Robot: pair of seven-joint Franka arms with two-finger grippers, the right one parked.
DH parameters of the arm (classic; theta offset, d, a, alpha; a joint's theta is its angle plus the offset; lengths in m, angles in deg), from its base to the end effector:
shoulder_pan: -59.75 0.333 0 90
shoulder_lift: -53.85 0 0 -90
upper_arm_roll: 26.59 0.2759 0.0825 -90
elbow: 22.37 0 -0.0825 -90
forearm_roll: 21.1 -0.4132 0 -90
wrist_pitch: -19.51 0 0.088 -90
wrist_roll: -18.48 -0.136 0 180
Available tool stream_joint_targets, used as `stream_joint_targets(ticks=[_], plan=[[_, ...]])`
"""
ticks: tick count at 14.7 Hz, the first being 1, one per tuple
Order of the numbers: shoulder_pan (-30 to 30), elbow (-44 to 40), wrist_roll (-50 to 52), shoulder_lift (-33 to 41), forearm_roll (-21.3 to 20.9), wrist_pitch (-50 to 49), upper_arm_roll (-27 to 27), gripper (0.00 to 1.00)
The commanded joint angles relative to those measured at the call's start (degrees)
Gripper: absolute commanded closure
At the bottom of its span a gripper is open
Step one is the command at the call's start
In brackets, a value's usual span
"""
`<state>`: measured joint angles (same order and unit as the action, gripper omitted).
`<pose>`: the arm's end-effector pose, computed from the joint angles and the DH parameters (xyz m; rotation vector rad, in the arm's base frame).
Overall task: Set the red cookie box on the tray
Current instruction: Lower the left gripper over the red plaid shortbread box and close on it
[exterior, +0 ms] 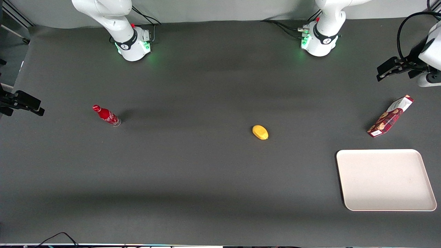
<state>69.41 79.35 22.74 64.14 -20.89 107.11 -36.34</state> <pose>0.5263 -0.0064 0.5483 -3.1084 -0.1189 0.1064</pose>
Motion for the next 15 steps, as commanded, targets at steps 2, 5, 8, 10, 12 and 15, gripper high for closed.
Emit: stream_joint_targets(ticks=[2, 5, 8, 10, 12, 15], plan=[[0.01, -1.52, -0.12, -0.70, -1.00, -1.55, -0.01, 0.00], [0.01, -1.79, -0.03, -0.88, -0.56, -1.64, 0.34, 0.00], [0.10, -1.70, 0.06, -0.97, -0.56, -2.52, 0.43, 0.00], [0.19, -1.79, -0.99, -0.97, -0.56, -2.78, 1.65, 0.00], [0.19, -2.83, -8.25, -1.32, -0.82, -3.31, 4.63, 0.00], [0.27, -4.77, -20.90, -3.68, -3.01, -4.37, 9.47, 0.00]])
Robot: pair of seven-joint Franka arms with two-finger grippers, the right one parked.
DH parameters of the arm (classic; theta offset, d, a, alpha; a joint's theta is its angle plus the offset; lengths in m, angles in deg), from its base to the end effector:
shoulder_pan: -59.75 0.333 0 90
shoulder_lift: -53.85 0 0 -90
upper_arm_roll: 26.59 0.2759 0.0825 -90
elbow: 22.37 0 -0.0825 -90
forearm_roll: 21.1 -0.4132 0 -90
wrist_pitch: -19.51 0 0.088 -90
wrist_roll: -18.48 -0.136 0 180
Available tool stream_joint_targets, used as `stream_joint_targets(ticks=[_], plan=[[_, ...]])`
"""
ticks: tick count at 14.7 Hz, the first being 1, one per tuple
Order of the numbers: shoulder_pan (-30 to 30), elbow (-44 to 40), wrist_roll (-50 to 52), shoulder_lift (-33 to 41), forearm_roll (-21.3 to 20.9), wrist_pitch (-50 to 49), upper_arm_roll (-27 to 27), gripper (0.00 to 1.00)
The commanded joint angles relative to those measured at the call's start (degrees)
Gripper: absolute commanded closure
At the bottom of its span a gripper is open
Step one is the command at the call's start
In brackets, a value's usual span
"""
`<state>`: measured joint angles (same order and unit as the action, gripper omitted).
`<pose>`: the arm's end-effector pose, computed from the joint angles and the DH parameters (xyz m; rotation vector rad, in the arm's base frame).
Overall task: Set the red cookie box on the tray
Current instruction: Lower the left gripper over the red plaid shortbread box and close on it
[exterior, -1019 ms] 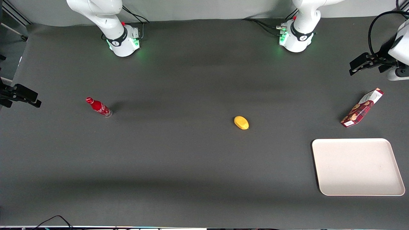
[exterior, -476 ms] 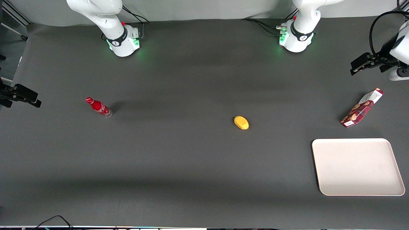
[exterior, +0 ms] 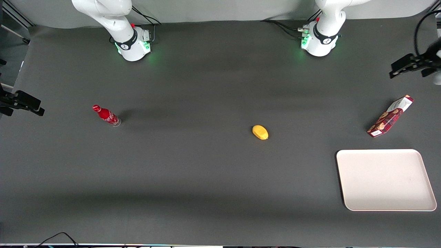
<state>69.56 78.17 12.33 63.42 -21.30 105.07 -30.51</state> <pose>0.5223 0.0524 0.5504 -3.1332 0.0046 0.1503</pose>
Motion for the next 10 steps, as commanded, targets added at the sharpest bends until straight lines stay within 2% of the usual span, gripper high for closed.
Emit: stream_joint_targets(ticks=[1, 3, 6, 10], plan=[[0.04, -3.60, -15.59, -4.11, -5.40, -1.71, 4.96, 0.00], [0.12, -3.60, -24.48, -6.74, -7.18, -0.05, 8.30, 0.00], [0.21, -2.03, -36.61, -11.75, -6.57, 3.99, 14.62, 0.00], [0.48, 6.39, -42.70, -15.80, -6.48, 14.87, 17.01, 0.00]])
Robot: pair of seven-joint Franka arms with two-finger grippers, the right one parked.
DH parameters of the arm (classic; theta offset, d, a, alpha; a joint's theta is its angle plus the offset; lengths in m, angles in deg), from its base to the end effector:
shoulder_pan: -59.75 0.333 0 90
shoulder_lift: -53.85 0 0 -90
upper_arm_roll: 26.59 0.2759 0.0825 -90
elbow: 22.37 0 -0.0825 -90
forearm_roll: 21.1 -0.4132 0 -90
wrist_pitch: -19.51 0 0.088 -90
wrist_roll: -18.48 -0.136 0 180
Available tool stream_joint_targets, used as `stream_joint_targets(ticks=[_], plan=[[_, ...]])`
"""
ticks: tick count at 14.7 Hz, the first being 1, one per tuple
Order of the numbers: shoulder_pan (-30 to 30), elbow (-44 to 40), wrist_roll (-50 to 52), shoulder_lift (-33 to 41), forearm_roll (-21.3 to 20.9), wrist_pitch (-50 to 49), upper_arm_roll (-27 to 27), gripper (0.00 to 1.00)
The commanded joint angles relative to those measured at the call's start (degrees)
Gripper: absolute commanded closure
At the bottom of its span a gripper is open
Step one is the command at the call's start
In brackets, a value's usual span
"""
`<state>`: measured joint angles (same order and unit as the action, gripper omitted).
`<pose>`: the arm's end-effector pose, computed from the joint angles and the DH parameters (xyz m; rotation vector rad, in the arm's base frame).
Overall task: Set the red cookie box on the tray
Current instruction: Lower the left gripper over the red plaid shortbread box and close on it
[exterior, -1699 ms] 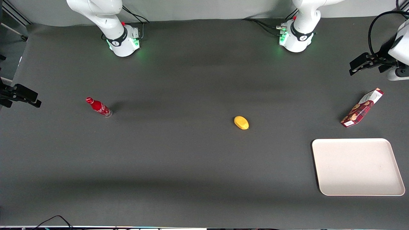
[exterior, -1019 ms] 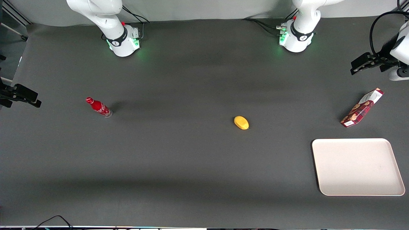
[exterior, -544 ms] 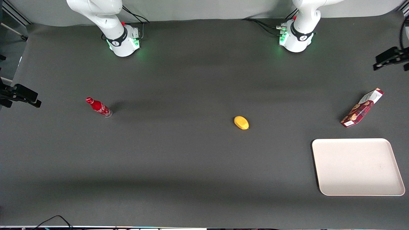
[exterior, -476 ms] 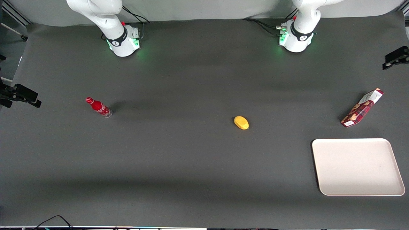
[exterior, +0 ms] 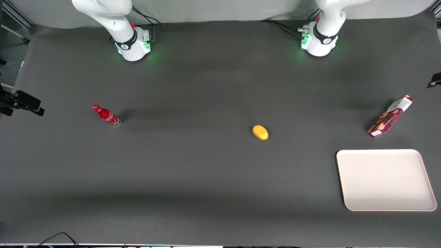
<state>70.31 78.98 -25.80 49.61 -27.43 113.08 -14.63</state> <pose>0.5315 0.2341 0.4210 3.0470 -0.6131 -0.3783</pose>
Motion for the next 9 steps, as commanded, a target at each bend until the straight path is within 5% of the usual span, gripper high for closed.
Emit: stream_joint_targets(ticks=[1, 6, 9], plan=[[-0.28, 8.05, -7.19, -2.69, -0.26, 10.63, 1.92, 0.00], [-0.11, 14.83, -16.34, -9.37, 1.24, 24.97, 4.91, 0.00], [-0.11, 19.13, -21.08, -11.83, 5.62, 32.97, 6.31, 0.00]])
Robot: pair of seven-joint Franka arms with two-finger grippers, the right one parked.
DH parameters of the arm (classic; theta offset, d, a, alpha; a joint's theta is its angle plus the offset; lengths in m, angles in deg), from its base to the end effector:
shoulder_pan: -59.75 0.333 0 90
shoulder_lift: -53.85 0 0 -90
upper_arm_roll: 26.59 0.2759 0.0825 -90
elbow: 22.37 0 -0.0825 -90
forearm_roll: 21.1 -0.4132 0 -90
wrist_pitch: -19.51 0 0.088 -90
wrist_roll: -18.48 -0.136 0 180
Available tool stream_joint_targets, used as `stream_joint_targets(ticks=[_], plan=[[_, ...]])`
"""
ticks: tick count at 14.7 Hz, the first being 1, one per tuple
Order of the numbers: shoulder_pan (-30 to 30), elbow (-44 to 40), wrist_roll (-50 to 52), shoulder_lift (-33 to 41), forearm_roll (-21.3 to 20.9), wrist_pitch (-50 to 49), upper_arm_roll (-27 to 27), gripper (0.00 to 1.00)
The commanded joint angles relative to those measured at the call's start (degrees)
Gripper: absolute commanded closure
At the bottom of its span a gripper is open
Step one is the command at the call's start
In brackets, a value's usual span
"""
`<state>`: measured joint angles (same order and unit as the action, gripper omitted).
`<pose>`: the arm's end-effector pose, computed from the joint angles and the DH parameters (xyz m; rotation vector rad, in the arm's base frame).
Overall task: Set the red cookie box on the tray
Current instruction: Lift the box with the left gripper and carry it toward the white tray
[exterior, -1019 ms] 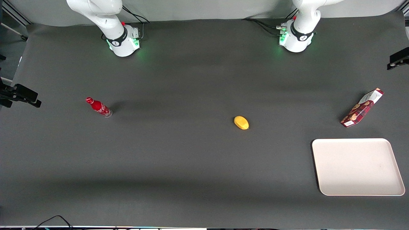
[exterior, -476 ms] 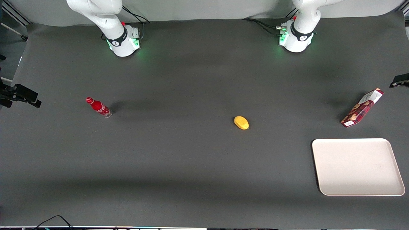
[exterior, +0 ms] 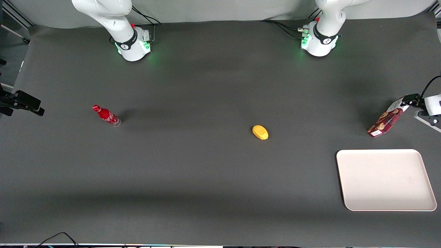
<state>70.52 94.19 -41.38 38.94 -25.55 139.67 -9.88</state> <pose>0.5071 0.2734 0.2229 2.9471 -0.9325 -0.3588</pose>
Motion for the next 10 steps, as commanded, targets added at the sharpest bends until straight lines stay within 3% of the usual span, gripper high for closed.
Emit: stream_joint_targets(ticks=[1, 4, 6, 8, 9, 10], plan=[[-0.23, 5.59, -7.35, -2.04, 5.66, 9.19, 1.83, 0.00], [-0.14, 8.76, -11.05, -3.98, 10.77, 15.88, 2.10, 0.00], [-0.23, 10.69, -11.33, -4.25, 11.22, 19.05, 2.10, 0.01], [-0.14, 11.05, -11.33, -5.03, 11.57, 19.59, 2.10, 0.93], [-0.14, 10.97, -11.33, -5.39, 12.53, 19.68, 2.10, 1.00], [-0.14, 10.97, -11.33, -5.48, 14.02, 19.68, 2.19, 1.00]])
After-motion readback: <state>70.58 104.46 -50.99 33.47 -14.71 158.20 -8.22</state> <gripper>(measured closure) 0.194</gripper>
